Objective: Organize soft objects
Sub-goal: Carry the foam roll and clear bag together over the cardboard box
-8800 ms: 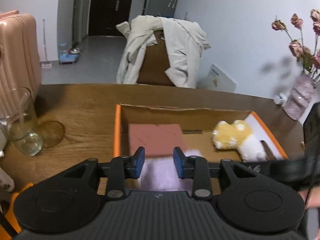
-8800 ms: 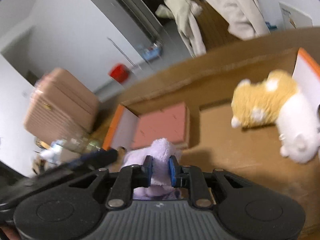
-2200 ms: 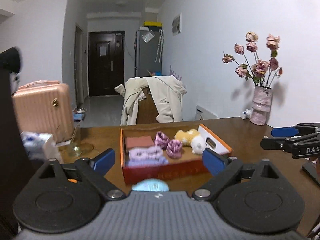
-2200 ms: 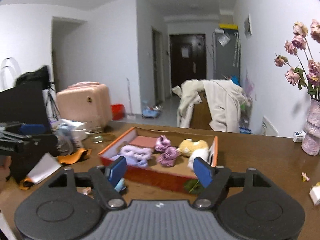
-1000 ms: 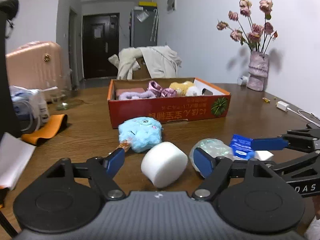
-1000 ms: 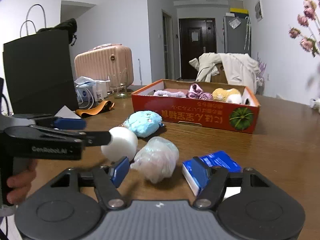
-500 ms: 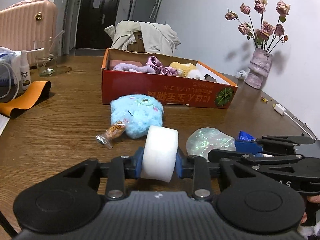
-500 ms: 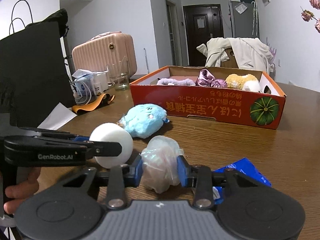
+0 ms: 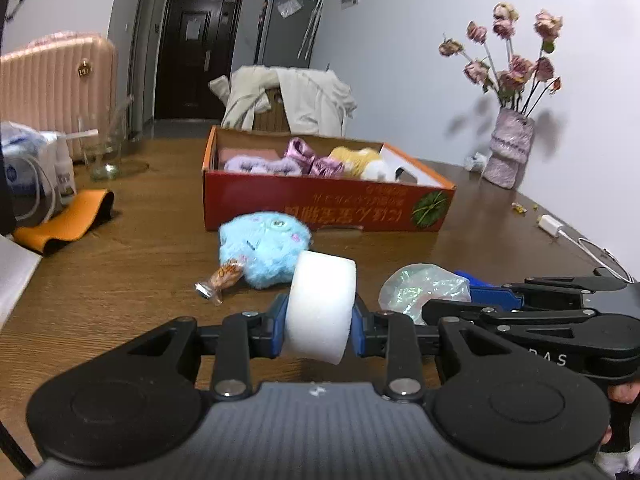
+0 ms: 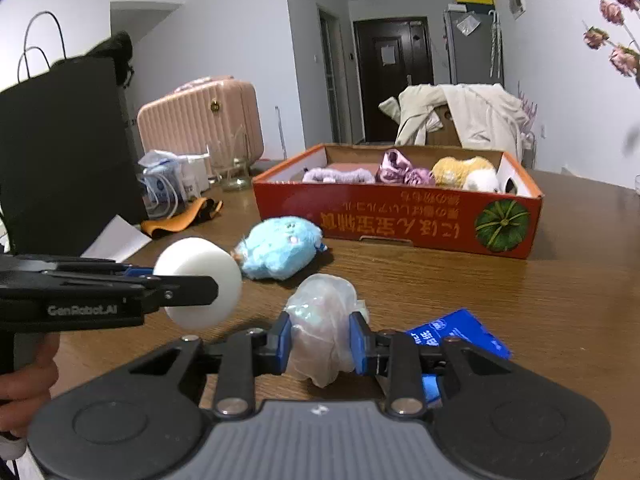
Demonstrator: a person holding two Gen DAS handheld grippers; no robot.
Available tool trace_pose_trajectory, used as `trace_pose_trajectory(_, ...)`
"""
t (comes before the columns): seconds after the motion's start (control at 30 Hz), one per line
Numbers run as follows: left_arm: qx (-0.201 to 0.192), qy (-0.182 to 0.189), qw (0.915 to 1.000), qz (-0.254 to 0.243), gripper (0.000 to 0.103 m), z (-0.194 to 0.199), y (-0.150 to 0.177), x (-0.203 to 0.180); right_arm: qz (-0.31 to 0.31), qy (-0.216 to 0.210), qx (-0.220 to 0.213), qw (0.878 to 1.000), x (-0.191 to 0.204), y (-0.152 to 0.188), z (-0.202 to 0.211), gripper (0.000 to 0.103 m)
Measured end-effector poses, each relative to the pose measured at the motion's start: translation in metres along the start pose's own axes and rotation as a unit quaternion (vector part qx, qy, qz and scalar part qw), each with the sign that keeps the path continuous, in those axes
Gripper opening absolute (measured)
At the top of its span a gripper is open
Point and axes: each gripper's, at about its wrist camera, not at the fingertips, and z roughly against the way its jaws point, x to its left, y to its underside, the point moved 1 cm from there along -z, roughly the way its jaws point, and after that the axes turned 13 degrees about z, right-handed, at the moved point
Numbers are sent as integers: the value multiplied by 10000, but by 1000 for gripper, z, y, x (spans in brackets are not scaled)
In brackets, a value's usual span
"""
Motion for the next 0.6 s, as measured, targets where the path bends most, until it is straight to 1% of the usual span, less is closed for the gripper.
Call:
trace_pose_trajectory(0.13,-218,19,9997,-57,31,29,5,-12,12,117,-182,9998,3,1,30,29)
trace_pose_trajectory(0.37,-568,-76,9983,-124,31,80,19,-31,-71,392,-569,9976,9,11,92,29)
trace_pose_trajectory(0.6,-875,7,9960,-202,31,123,38,-51,-47,548,-816,9952,20,26,137,29)
